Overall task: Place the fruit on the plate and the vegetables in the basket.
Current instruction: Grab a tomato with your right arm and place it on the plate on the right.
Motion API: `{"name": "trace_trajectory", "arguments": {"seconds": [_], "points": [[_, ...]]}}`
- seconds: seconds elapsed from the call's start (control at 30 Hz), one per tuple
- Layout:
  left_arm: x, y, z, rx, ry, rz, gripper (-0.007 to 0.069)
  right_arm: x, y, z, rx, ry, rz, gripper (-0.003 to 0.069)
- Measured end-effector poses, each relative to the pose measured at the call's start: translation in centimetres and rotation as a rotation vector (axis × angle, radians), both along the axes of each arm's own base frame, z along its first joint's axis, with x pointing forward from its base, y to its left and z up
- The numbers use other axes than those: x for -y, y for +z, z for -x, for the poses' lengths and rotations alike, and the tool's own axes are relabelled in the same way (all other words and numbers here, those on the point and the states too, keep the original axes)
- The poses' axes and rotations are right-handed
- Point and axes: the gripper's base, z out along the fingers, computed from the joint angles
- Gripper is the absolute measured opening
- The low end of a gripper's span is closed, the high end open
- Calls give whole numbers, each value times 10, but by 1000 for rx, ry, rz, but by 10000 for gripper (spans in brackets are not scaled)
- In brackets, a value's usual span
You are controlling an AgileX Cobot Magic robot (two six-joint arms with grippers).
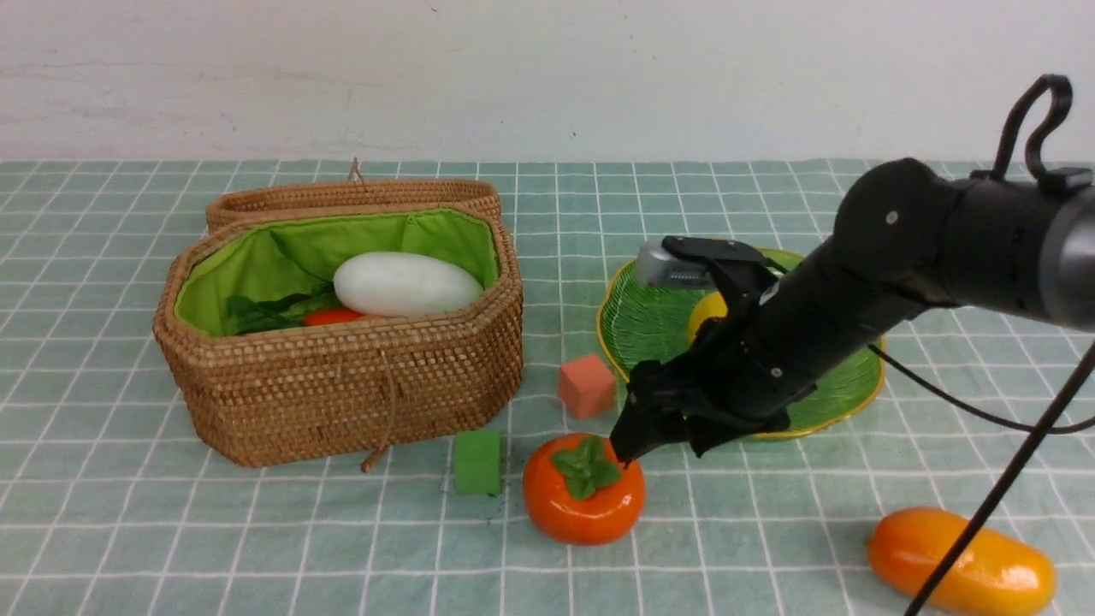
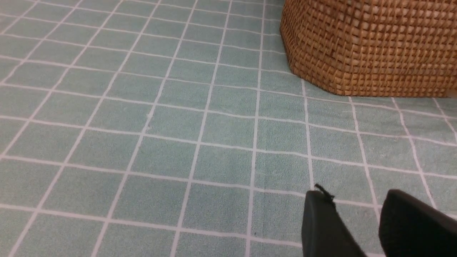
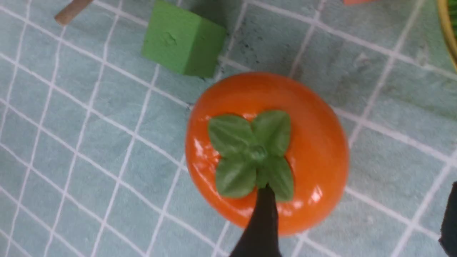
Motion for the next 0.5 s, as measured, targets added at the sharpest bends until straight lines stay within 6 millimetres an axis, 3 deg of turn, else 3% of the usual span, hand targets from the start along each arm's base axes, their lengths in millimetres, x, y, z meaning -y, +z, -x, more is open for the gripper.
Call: {"name": "trace_trajectory", "arguments": {"seconds": [0.23, 0.37, 0.5], "points": [[0, 0, 0, 0, 0, 0, 237, -18, -32, -1, -64, 14, 9, 594], [0, 0, 0, 0, 0, 0, 237, -23, -38, -1, -94, -10, -23, 588], [0, 0, 0, 0, 0, 0, 237, -26, -41, 0, -131, -10, -47, 519]]}}
